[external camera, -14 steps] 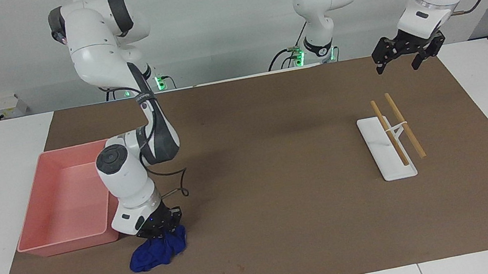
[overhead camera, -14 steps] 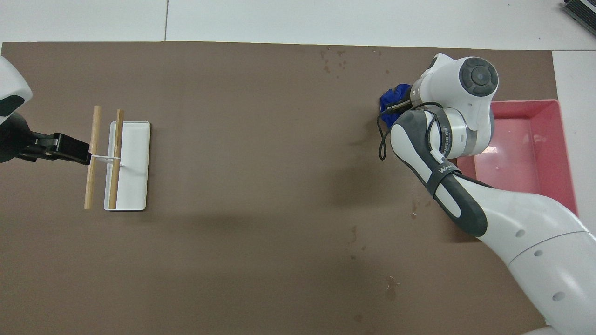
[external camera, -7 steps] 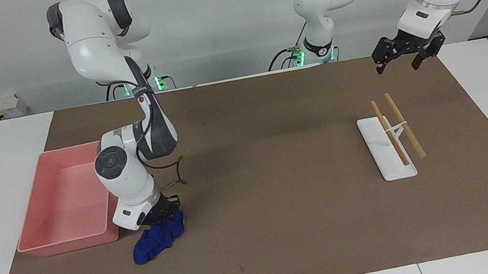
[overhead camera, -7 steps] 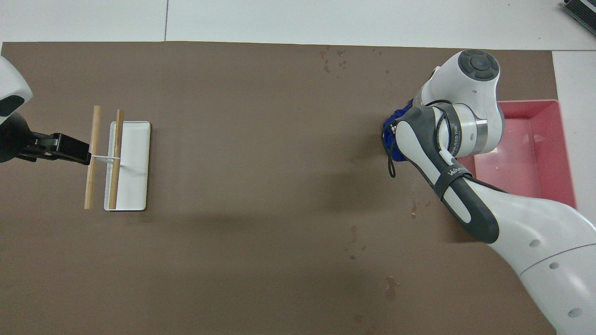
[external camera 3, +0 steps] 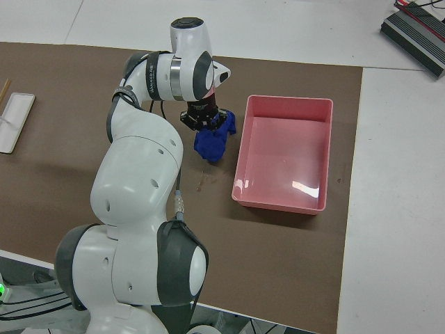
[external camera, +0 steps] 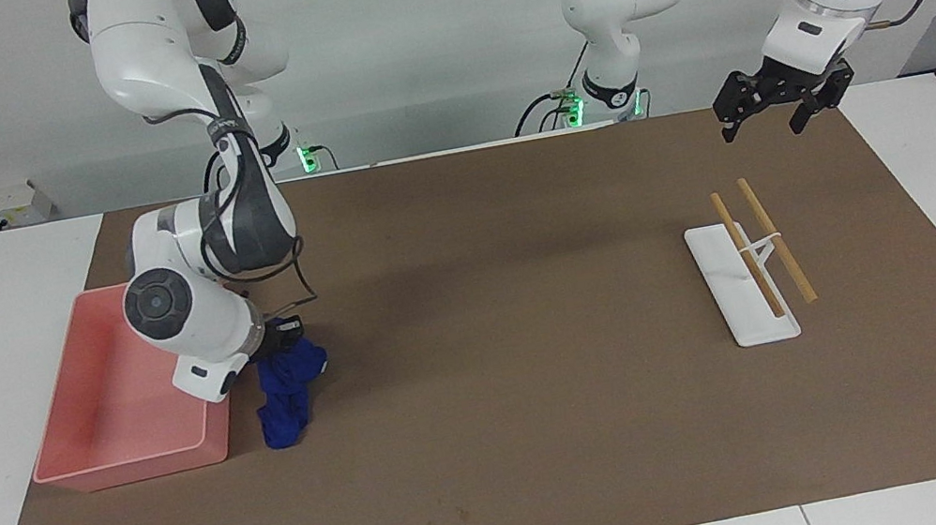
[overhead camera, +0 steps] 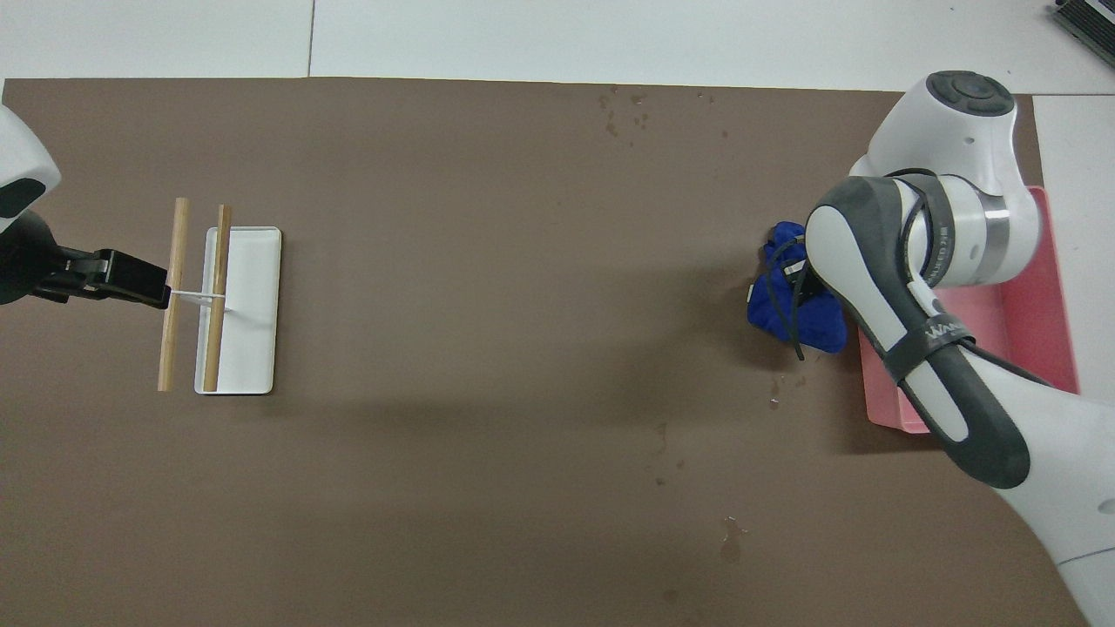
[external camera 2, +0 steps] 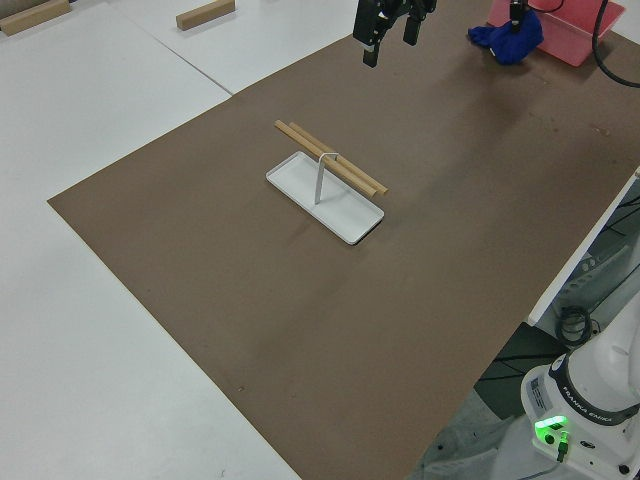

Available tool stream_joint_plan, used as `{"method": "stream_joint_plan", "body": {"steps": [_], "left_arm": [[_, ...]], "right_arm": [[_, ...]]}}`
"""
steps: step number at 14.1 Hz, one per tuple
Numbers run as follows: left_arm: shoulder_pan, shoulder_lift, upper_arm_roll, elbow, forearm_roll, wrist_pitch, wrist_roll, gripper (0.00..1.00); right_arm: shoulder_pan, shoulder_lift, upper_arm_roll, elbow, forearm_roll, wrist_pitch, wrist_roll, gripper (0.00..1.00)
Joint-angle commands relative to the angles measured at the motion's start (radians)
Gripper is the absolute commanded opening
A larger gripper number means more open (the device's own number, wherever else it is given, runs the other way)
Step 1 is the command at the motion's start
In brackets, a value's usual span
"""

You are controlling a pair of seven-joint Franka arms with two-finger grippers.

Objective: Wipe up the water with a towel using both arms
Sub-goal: 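Lower the blue cloth into the pink bin with the right gripper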

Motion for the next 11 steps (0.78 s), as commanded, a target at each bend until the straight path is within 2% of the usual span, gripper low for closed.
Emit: {"method": "stream_joint_plan", "body": {"steps": [1, 5, 11], "left_arm": [[0.003, -0.029, 0.000, -0.030, 0.017, 0.002, 0.002, 1.00], [0.003, -0.029, 0.000, -0.030, 0.017, 0.002, 0.002, 1.00], [0.003, -0.029, 0.000, -0.030, 0.017, 0.002, 0.004, 1.00]], "right_arm": [[-0.021, -0.071, 0.014, -0.030, 0.021, -0.056, 0.033, 0.00], [-0.020, -0.143, 0.013, -0.015, 0.017, -0.132, 0.073, 0.00], [-0.024, -0.328, 0.001, -0.015, -0.071, -0.221, 0.068, 0.00]]}}
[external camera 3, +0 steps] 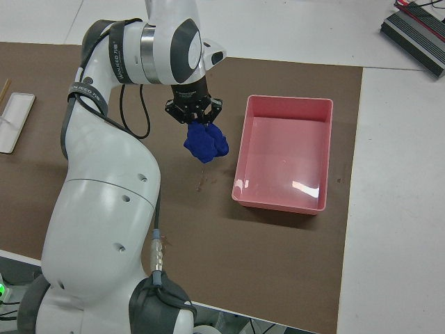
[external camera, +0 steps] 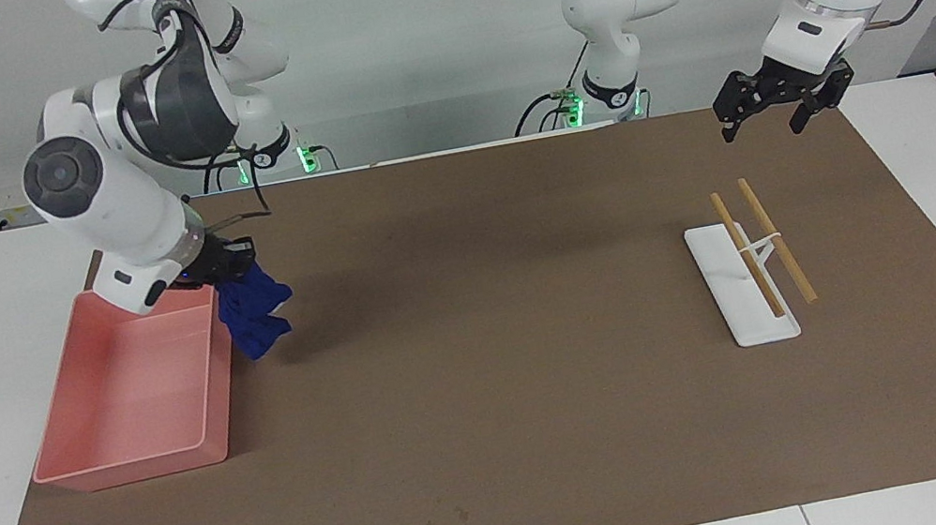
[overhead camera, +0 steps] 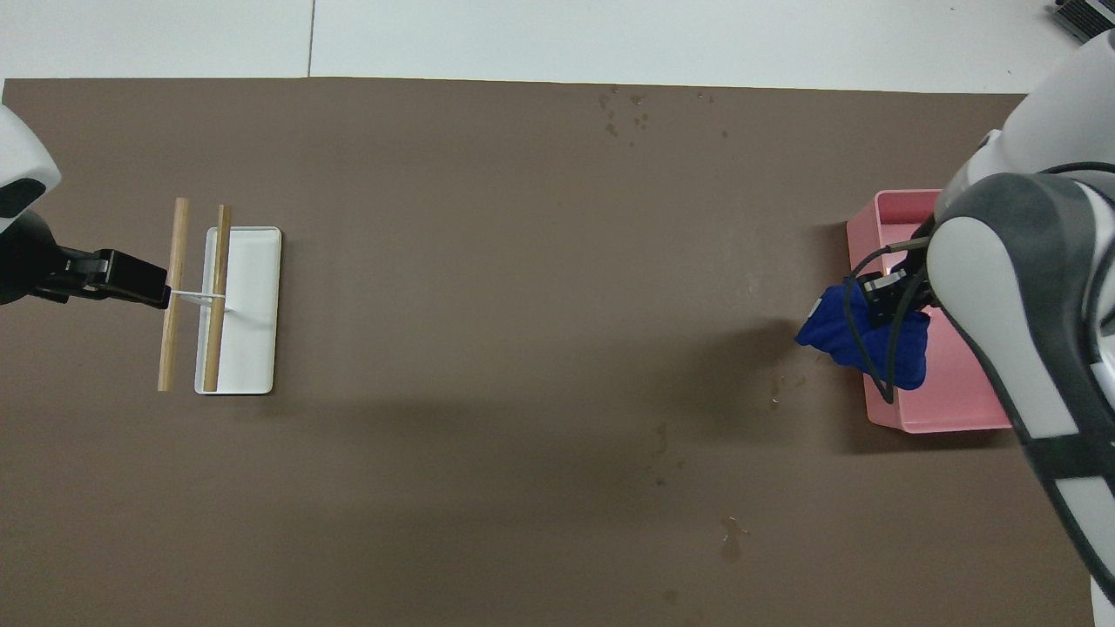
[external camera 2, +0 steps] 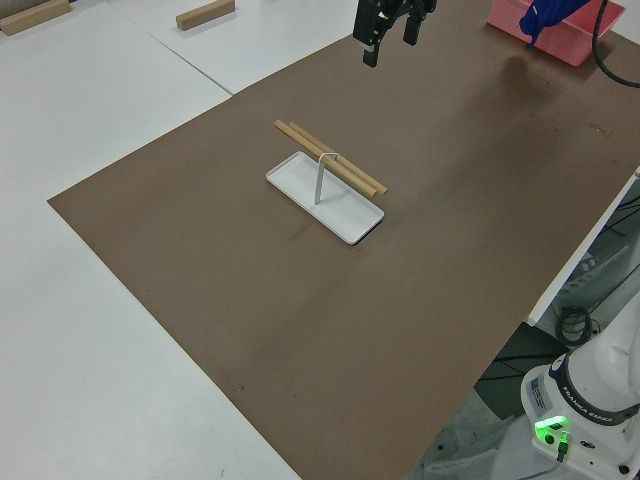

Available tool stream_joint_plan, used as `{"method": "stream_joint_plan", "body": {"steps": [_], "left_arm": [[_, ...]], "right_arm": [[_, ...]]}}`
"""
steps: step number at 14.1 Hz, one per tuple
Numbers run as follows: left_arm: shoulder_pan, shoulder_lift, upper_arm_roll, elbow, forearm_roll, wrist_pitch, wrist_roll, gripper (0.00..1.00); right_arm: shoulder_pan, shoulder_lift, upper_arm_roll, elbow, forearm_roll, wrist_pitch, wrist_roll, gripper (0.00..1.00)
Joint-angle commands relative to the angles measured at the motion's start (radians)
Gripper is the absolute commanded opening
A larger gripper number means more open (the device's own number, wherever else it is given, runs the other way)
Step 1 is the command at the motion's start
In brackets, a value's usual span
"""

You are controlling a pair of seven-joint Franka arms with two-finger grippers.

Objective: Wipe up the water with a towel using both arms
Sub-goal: 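Lower the blue cloth into the pink bin with the right gripper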

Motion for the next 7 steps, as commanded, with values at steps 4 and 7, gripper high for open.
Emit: {"method": "stream_joint_plan", "body": {"steps": [4, 7], "left_arm": [[0.003, -0.028, 0.000, -0.030, 0.017, 0.002, 0.002, 1.00], [0.003, -0.029, 0.000, -0.030, 0.017, 0.002, 0.004, 1.00]], "right_arm": [[-0.021, -0.133, -0.019, 0.000, -0.048, -0.006, -0.105, 0.00], [-0.038, -0.133, -0.019, 0.005, -0.119, 0.019, -0.240, 0.00]]}}
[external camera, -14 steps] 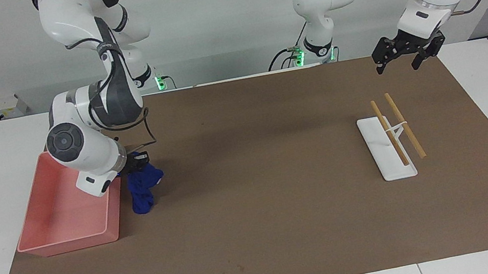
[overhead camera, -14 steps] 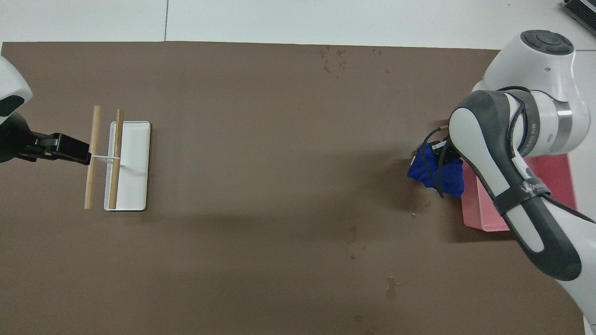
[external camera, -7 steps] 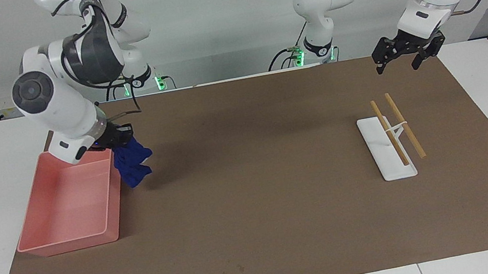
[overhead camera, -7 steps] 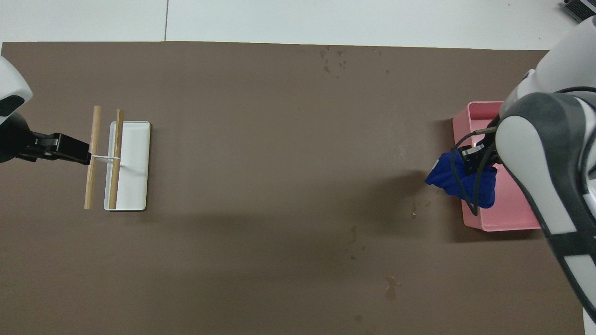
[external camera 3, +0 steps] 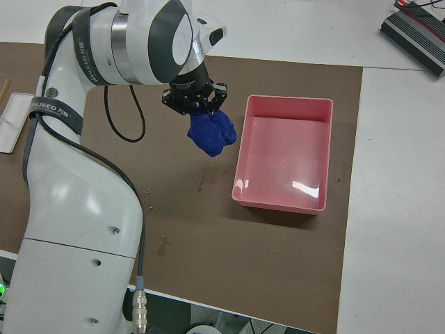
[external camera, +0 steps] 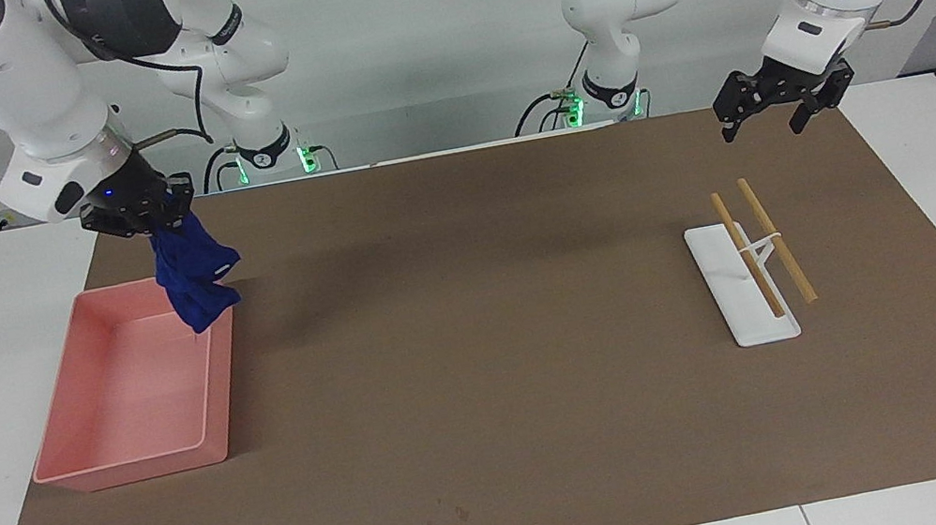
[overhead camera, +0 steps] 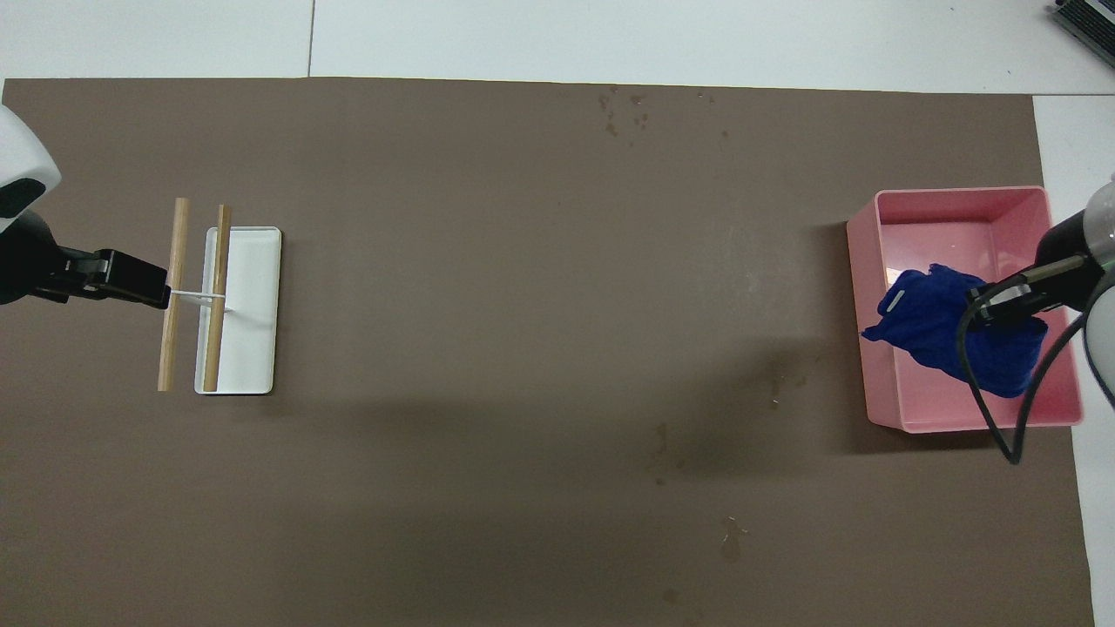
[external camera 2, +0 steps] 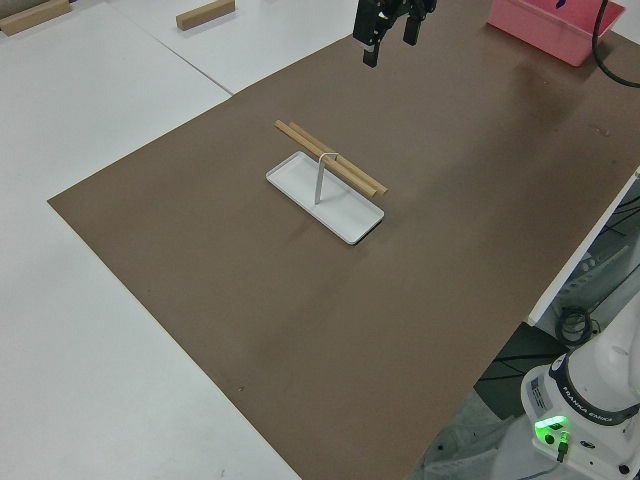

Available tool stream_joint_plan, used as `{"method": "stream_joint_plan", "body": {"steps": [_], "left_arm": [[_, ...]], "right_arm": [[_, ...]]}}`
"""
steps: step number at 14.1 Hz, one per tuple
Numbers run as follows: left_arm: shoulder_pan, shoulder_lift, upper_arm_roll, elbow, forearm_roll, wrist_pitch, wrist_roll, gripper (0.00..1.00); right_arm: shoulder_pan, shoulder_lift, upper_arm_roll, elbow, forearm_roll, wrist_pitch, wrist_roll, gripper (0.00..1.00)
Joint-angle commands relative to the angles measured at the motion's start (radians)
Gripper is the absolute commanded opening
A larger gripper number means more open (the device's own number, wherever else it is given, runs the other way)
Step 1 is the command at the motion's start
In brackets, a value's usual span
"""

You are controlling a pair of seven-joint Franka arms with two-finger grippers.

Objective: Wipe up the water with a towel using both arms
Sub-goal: 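Lower the blue cloth into the pink bin with the right gripper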

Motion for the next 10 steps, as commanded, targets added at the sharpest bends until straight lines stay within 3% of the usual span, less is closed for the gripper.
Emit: {"method": "stream_joint_plan", "body": {"steps": [1, 6, 10], "left_arm": [[0.003, -0.029, 0.000, -0.030, 0.017, 0.002, 0.002, 1.00], [0.003, -0.029, 0.000, -0.030, 0.017, 0.002, 0.002, 1.00], [0.003, -0.029, 0.000, -0.030, 0.017, 0.002, 0.002, 1.00]], "right_arm": [[-0.024, 0.003, 0.011, 0.005, -0.071, 0.049, -0.137, 0.00], [-0.073, 0.003, 0.008, -0.010, -0.093, 0.132, -0.289, 0.00], [-0.145, -0.012, 0.008, -0.086, -0.095, 0.280, -0.438, 0.00]]}}
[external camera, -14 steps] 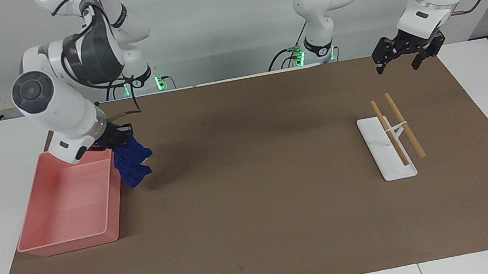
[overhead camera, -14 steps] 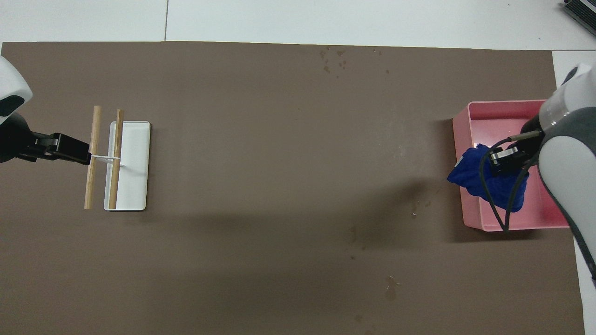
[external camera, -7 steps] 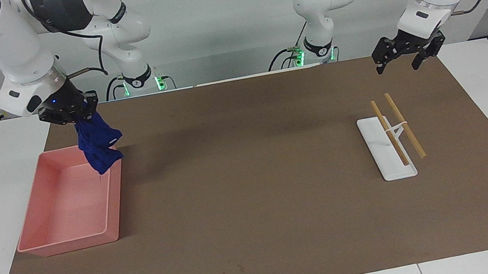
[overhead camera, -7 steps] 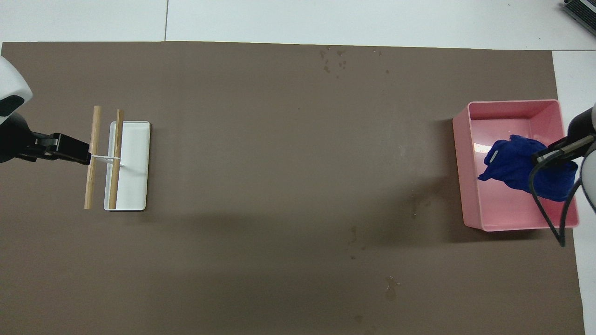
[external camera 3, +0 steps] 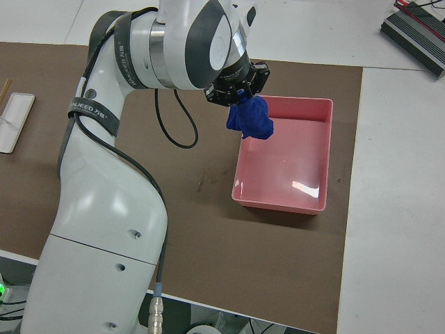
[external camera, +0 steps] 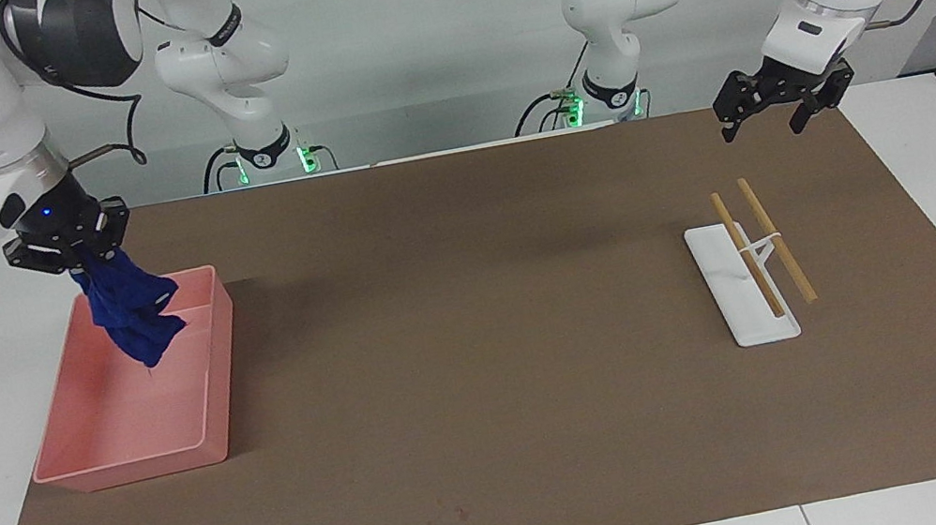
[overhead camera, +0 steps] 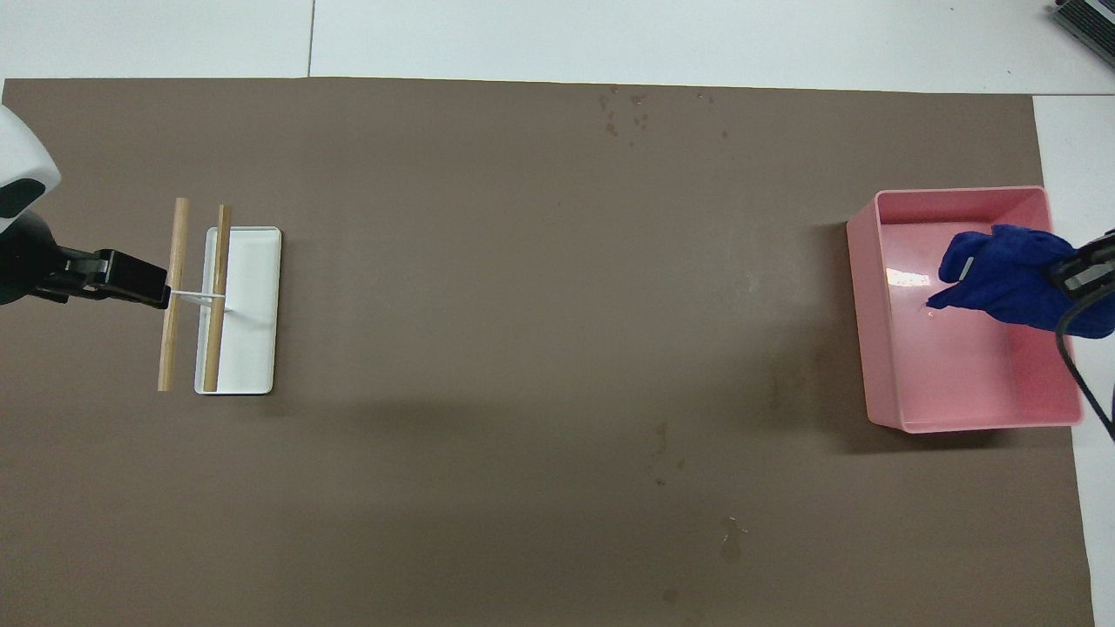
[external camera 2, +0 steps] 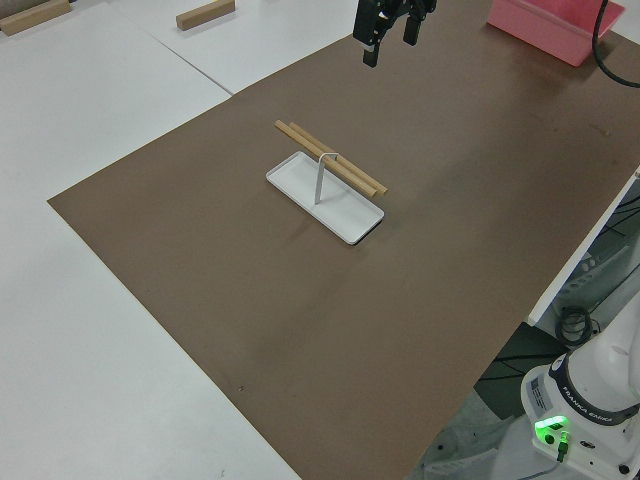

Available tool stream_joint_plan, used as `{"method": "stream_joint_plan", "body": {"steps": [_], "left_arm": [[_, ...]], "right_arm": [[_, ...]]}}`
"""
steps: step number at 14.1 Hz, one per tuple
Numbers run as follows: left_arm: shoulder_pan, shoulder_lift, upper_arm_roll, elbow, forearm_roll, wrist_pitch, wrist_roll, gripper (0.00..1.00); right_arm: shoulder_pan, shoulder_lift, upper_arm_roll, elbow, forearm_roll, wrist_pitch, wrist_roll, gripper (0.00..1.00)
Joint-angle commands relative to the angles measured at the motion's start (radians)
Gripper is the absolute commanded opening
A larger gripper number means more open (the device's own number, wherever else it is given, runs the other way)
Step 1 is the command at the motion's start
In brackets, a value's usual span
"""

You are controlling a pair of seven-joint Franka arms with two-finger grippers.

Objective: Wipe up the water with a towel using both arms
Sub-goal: 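Lower the blue cloth into the pink bin with the right gripper, then open the right gripper to release the cloth in the bin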

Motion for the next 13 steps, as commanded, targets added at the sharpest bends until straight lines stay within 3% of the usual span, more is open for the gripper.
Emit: {"method": "stream_joint_plan", "body": {"steps": [1, 7, 12, 13], "left_arm": [[0.003, -0.029, 0.000, -0.030, 0.017, 0.002, 0.002, 1.00], [0.003, -0.028, 0.000, -0.030, 0.017, 0.002, 0.002, 1.00], [0.003, -0.029, 0.000, -0.030, 0.017, 0.002, 0.002, 1.00], [0.003, -0.029, 0.000, -0.030, 0.017, 0.002, 0.002, 1.00]], "right_arm": [[-0.056, -0.022, 0.011, -0.077, -0.016, 0.101, -0.080, 0.00], [-0.107, -0.053, 0.011, -0.308, -0.011, 0.366, -0.099, 0.00], [-0.098, -0.033, 0.012, -0.321, -0.006, 0.371, -0.031, 0.00], [-0.096, -0.033, 0.012, -0.321, -0.005, 0.373, -0.027, 0.18]]}}
